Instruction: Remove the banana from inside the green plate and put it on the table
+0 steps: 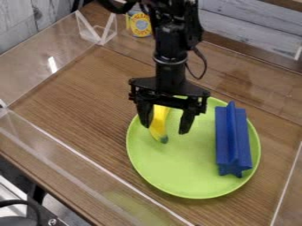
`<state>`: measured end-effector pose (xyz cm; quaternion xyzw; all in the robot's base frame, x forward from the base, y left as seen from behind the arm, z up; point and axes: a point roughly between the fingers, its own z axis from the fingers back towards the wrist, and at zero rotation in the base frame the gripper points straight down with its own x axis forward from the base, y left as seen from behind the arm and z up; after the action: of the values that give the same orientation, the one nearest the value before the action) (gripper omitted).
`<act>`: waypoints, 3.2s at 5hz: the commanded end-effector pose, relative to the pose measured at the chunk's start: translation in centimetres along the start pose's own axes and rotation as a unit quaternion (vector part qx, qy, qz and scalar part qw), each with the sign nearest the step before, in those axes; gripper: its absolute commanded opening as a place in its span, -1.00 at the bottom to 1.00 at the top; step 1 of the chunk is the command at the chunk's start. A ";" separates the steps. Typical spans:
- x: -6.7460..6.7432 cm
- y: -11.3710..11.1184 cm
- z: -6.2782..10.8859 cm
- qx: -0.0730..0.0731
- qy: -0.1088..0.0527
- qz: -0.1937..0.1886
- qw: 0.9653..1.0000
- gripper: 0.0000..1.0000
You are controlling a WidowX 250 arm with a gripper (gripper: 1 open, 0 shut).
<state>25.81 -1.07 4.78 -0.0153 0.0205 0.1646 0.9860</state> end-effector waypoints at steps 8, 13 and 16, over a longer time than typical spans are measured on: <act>0.9 -1.0 1.4 0.016 -0.016 -0.032 0.999 1.00; 1.0 -0.6 -1.2 0.009 -0.015 -0.035 0.999 1.00; 1.2 -0.4 -3.1 0.008 -0.011 -0.037 0.999 1.00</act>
<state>27.98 -1.13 3.11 -0.0076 -0.0174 0.1340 0.9908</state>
